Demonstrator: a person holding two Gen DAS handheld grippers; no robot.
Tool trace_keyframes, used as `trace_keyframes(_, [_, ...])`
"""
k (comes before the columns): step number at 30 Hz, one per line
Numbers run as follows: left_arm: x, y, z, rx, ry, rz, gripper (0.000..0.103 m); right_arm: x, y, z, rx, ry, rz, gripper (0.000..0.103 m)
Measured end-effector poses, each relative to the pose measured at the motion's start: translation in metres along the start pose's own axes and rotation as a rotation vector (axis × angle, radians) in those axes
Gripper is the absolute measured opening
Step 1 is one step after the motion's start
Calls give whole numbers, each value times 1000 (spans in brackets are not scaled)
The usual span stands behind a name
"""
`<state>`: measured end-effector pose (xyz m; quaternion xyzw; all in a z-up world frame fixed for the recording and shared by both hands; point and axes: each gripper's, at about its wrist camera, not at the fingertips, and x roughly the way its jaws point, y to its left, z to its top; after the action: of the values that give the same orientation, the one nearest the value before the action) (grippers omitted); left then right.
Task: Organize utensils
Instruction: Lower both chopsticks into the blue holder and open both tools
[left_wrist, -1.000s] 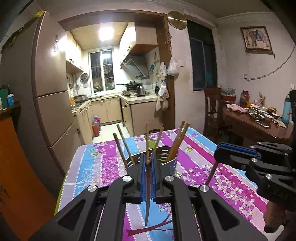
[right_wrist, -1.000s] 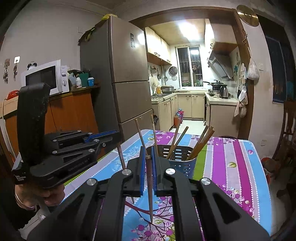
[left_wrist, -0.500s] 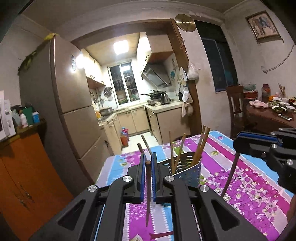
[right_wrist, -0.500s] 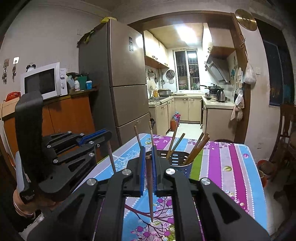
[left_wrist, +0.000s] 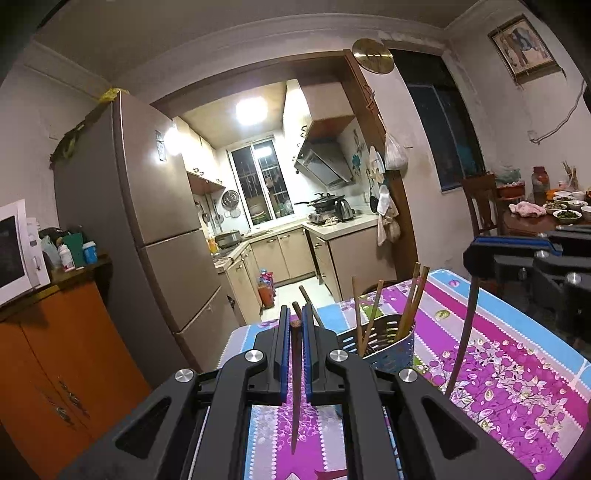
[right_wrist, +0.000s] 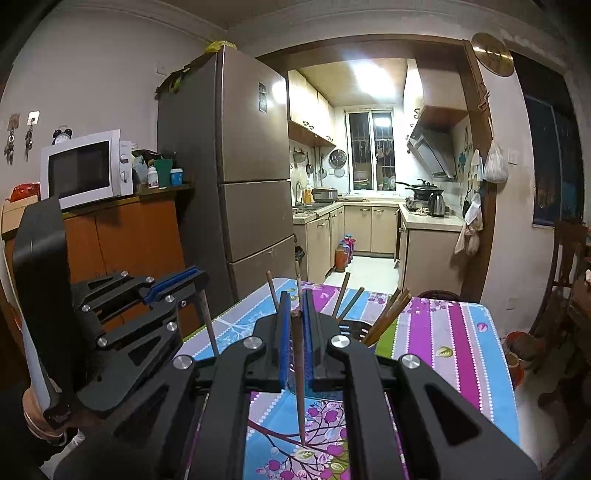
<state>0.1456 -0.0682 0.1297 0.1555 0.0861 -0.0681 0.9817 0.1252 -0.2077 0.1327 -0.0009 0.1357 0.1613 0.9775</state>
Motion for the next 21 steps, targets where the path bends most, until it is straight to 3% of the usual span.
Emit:
trace_keyframes(8, [2,1,20,-12,-24,-9,7,2,2,22,-28,-33,-12,5])
trace_keyframes(14, [24,24,78,-110,-73,-114,7,12,-12,79,-26,-140,-52,5])
trace_keyframes(21, [77,40,129,-252,-122,-221,7,48,-48,120,30,-223,-105,5])
